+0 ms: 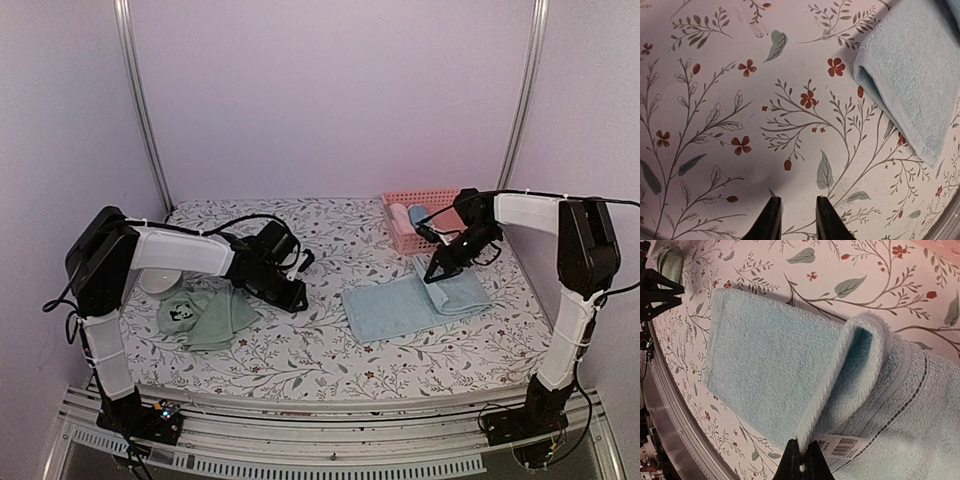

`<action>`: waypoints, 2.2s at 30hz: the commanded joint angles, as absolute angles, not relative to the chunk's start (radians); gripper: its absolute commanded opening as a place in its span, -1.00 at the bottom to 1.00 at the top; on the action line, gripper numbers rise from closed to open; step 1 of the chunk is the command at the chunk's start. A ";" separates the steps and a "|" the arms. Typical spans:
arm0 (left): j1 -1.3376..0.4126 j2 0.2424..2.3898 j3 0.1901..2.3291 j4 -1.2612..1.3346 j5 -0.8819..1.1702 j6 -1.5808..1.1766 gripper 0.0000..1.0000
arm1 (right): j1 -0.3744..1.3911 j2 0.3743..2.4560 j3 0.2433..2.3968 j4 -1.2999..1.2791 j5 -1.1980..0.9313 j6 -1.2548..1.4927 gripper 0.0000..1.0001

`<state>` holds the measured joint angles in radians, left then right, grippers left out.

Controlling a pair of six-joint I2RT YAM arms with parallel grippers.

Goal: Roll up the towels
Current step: Fold the towel at the center of the board.

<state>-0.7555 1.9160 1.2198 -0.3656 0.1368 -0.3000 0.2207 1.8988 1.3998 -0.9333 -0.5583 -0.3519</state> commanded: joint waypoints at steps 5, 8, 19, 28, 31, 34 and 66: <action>-0.800 1.943 1.222 -0.327 0.198 -0.341 -0.58 | 0.313 1.958 1.452 -0.857 -0.780 -0.278 -0.95; -0.813 1.956 1.228 -0.311 0.234 -0.351 -0.62 | 0.352 1.974 1.462 -0.838 -0.800 -0.243 -0.95; -0.825 2.018 1.225 -0.234 0.327 -0.411 -0.67 | 0.462 2.054 1.484 -0.801 -0.819 -0.141 -0.95; -0.825 2.032 1.215 -0.199 0.369 -0.426 -0.67 | 0.504 2.108 1.535 -0.802 -0.816 -0.096 -0.95; -0.825 2.039 1.216 -0.184 0.390 -0.429 -0.69 | 0.509 2.094 1.540 -0.802 -0.822 -0.086 -0.95; -0.825 2.043 1.216 -0.163 0.415 -0.433 -0.71 | 0.512 2.062 1.540 -0.799 -0.783 -0.070 -0.95; -0.799 1.992 1.226 -0.227 0.296 -0.433 -0.74 | 0.579 2.019 1.554 -0.858 -0.778 -0.133 -0.38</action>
<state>-0.8101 2.0327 1.2190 -0.1909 0.3492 -0.4351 0.5907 2.0617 1.5173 -0.8192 -0.7944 -0.0681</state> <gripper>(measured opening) 0.122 0.306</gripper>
